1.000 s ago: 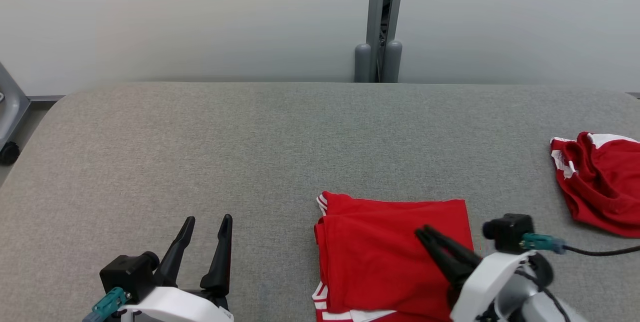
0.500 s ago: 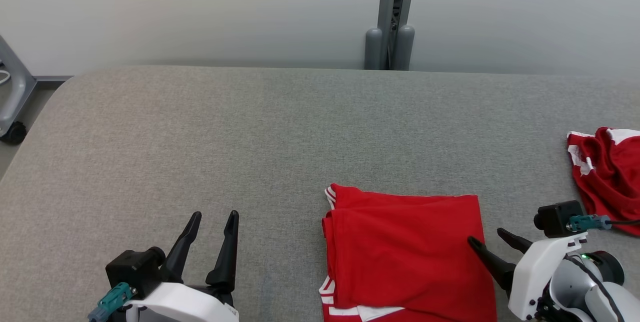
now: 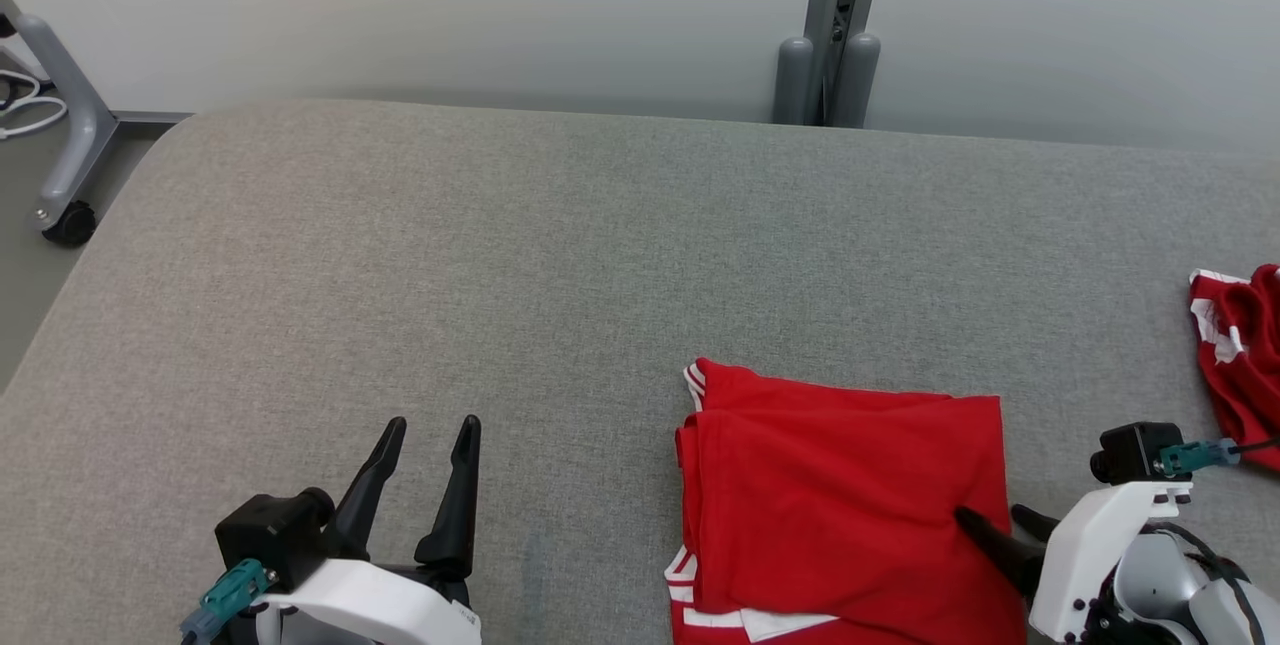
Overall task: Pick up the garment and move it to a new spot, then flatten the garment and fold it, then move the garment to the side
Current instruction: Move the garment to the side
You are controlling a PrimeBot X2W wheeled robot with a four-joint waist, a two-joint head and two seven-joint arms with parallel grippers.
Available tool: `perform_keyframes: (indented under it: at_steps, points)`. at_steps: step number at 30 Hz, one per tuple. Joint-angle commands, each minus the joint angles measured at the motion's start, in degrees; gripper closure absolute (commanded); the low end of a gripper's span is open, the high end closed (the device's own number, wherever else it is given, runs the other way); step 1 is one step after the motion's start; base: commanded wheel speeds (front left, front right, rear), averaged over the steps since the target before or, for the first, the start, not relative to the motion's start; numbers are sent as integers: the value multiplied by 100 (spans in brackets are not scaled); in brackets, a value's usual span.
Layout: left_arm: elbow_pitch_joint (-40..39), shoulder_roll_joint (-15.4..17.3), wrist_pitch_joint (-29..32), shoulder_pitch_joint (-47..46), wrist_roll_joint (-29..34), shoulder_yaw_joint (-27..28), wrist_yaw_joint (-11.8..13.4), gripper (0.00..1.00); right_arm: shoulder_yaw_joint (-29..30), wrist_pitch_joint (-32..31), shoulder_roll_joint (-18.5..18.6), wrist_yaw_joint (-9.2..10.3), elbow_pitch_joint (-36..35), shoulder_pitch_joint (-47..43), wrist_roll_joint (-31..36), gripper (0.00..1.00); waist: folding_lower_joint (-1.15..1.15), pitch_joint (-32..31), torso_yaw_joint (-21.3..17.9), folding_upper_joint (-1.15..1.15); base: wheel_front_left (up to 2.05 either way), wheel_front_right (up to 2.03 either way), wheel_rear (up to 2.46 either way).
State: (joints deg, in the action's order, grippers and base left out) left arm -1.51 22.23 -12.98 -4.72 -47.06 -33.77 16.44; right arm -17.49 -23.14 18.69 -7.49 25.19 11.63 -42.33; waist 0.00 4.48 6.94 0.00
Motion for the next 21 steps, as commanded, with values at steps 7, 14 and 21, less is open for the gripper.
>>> perform_keyframes:
  at_steps: [7, 14, 21]
  points:
    - [26, 26, -10, -107, 27, -12, -24, 0, -186, 144, -86, -1, 345, 324, -260, 67, 0, 18, 81, 0, 0, 0, 0]
    - [7, 61, -8, -36, 35, -17, 21, 0, -427, 469, 95, -1, 464, 565, -377, 100, 0, -41, 12, 0, 0, 0, 0]
    - [-25, 61, 16, 8, 58, -92, 11, 0, -452, 557, 391, 0, 431, 751, -420, 100, 0, -139, -336, 0, 0, 0, 0]
